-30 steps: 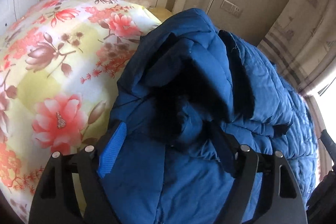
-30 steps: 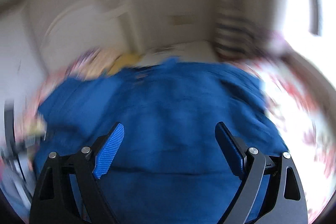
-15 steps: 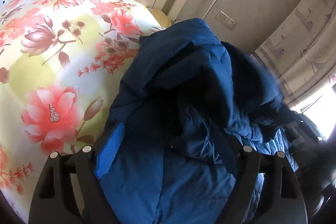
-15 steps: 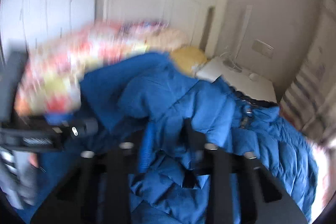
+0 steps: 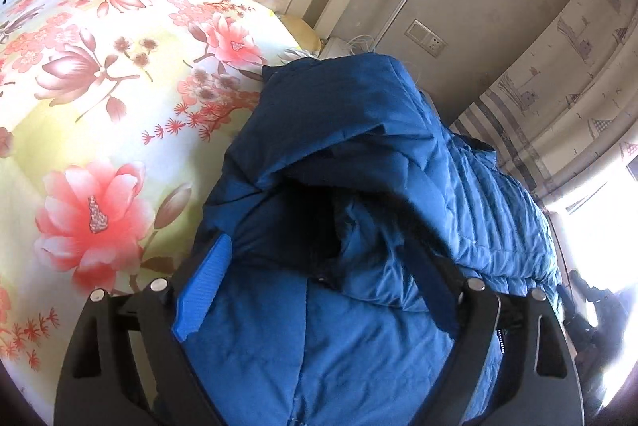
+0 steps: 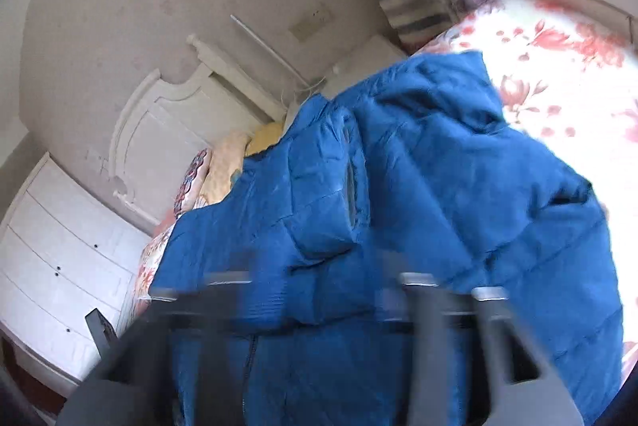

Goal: Fold large clothes

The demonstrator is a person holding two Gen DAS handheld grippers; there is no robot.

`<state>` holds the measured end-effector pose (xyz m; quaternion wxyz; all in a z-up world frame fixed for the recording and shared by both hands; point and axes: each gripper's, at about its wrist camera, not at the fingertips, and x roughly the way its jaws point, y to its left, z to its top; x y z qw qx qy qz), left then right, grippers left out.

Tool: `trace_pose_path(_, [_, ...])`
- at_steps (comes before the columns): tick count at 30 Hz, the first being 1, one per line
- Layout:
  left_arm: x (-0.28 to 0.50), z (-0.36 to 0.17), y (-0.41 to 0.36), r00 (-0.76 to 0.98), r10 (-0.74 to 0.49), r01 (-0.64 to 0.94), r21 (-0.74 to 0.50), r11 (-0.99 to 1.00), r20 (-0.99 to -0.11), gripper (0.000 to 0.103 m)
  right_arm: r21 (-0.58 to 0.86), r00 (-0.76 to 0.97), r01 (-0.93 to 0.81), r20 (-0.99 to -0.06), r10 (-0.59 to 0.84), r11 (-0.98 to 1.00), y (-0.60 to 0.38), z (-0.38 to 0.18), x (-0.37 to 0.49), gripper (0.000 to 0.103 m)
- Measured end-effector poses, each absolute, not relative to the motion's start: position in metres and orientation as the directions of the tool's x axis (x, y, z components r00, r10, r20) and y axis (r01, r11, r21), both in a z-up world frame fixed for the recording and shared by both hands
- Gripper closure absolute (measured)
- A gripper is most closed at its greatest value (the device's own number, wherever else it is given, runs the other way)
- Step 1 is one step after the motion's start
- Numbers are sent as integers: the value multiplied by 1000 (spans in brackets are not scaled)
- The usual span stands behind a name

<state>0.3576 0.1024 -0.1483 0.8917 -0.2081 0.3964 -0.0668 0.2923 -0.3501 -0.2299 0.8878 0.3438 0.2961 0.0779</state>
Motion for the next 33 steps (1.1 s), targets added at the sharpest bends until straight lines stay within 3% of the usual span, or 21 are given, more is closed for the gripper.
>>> trace_pose_path(3, [357,-149,104,697,-298,-40,-449,892,-653,16,645,809,16,-458,370,764,-336,-225,299,8])
trace_pose_path(7, [357,-150,106,699,-307,-39,-464,885,-645,15,579,773,48,-537,337,814,-320,-221,324,12])
trace_pose_path(10, [357,-150,106,699,-309,-36,-463,886,-646,14,543,736,103,-605,304,833,-317,-231,347,21])
trace_pose_path(13, [356,-151,106,700,-313,-36,-469,882,-642,14,534,731,128,-620,285,836,-317,-246,356,43])
trace_pose_path(15, [355,-151,106,700,-313,-36,-470,882,-641,14,558,769,98,-568,294,824,-320,-244,345,67])
trace_pose_path(19, [355,-151,106,701,-316,-35,-474,880,-639,14,530,860,-5,-430,273,848,-318,-207,301,82])
trace_pose_path(23, [355,-152,106,701,-318,-32,-475,880,-638,13,468,906,-2,-373,200,884,-326,-183,256,83])
trace_pose_path(27, [356,-151,104,700,-314,-32,-467,884,-642,13,424,876,144,-476,84,894,-348,-207,244,82])
trace_pose_path(31, [357,-151,105,701,-317,-31,-472,881,-639,13,465,751,244,-646,138,851,-362,-240,250,82])
trace_pose_path(33, [357,-151,104,701,-317,-31,-471,882,-640,13,443,783,230,-613,106,866,-356,-228,244,82])
